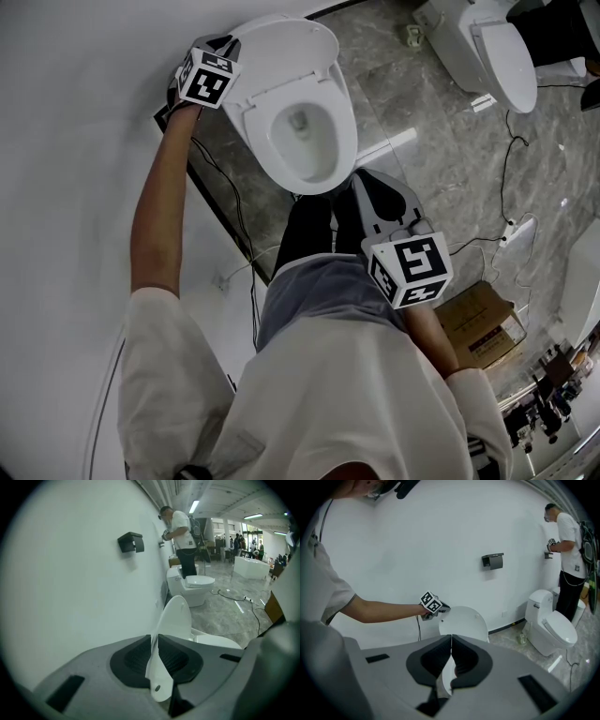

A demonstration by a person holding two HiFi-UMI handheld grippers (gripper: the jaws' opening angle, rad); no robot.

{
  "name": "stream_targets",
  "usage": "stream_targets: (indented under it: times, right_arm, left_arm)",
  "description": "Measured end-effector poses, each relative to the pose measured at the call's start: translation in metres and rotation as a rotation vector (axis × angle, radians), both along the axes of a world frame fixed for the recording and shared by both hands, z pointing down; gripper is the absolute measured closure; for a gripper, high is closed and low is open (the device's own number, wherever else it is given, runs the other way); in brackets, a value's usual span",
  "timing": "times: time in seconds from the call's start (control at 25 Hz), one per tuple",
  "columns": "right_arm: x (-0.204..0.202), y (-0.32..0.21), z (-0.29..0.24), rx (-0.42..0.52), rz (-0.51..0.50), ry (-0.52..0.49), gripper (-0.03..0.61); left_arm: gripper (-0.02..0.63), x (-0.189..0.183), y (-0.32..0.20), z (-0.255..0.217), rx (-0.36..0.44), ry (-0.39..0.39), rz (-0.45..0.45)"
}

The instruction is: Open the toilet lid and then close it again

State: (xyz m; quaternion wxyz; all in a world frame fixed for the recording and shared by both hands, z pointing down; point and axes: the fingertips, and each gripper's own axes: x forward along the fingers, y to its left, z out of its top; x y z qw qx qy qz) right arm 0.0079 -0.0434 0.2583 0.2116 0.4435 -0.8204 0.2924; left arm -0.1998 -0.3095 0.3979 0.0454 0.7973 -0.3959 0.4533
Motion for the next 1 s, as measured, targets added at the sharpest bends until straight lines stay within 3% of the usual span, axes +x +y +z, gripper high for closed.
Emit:
stream_targets:
  times: [1.0]
  right_arm:
    - [0.028,0.038,0.0,0.007,-0.035,-0.021,0.568]
  left_arm:
    - [0.568,0.018,0.049,-0.008,-0.038,0.061,-0.058]
